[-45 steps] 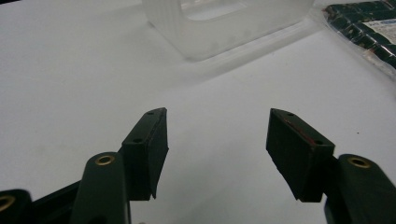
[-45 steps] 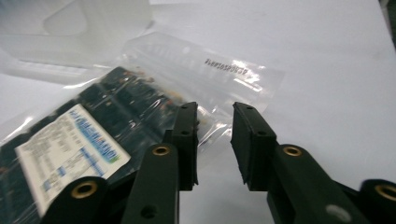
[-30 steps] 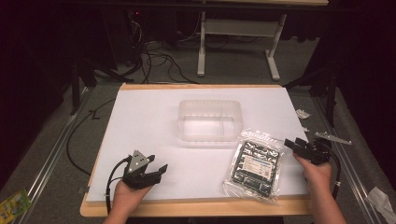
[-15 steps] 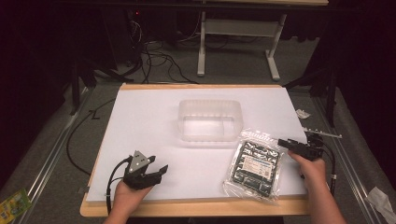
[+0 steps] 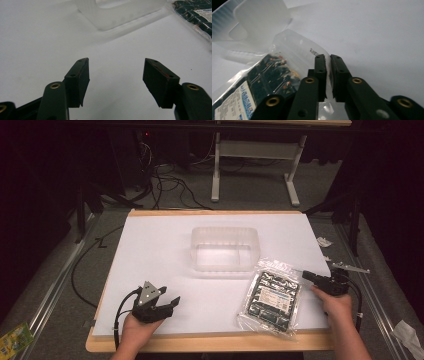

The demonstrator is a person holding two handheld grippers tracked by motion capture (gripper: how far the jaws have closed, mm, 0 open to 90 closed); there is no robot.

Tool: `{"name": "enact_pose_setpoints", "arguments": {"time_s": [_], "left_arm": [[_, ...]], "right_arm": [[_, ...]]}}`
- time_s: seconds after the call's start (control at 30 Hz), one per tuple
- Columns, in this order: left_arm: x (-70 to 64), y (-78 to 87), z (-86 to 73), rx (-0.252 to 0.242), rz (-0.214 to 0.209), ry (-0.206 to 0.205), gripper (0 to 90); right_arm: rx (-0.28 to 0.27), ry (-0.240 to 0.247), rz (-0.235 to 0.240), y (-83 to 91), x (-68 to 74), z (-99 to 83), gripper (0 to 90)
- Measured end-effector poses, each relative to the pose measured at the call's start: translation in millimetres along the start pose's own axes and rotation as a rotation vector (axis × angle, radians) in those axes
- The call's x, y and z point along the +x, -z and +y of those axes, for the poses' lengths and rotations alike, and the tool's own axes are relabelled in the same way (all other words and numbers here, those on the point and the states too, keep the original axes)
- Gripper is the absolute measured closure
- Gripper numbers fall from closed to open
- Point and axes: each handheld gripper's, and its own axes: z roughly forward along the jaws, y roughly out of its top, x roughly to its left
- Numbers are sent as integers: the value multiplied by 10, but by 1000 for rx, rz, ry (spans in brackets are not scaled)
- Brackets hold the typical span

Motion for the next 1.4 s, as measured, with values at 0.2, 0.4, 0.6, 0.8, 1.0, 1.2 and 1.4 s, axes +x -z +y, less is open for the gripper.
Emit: {"name": "enact_pose_setpoints", "arguments": {"time_s": [0.2, 0.4, 0.6, 0.8, 1.0, 1.2, 1.4], "left_arm": [[-7, 2, 3, -2, -1, -2, 386], [-8, 17, 15, 4, -2, -3, 390], [-15, 18, 16, -2, -4, -1, 389], [-30, 20, 17, -8, -7, 1, 388], [-54, 13, 25, -13, -19, 0, 388], [-136, -11, 37, -17, -30, -38, 389], [-254, -63, 80, -38, -67, -40, 405]], "right_arm": [[-23, 48, 5, 67, 94, -6, 900], [-67, 83, -11, 223, 220, -14, 900], [-121, 101, -18, 381, 323, 6, 900], [-166, 136, -35, 508, 455, 35, 900], [-205, 129, -27, 629, 544, 20, 900], [-257, 154, -10, 749, 677, 50, 900], [-305, 206, 24, 816, 866, 148, 900]]}}
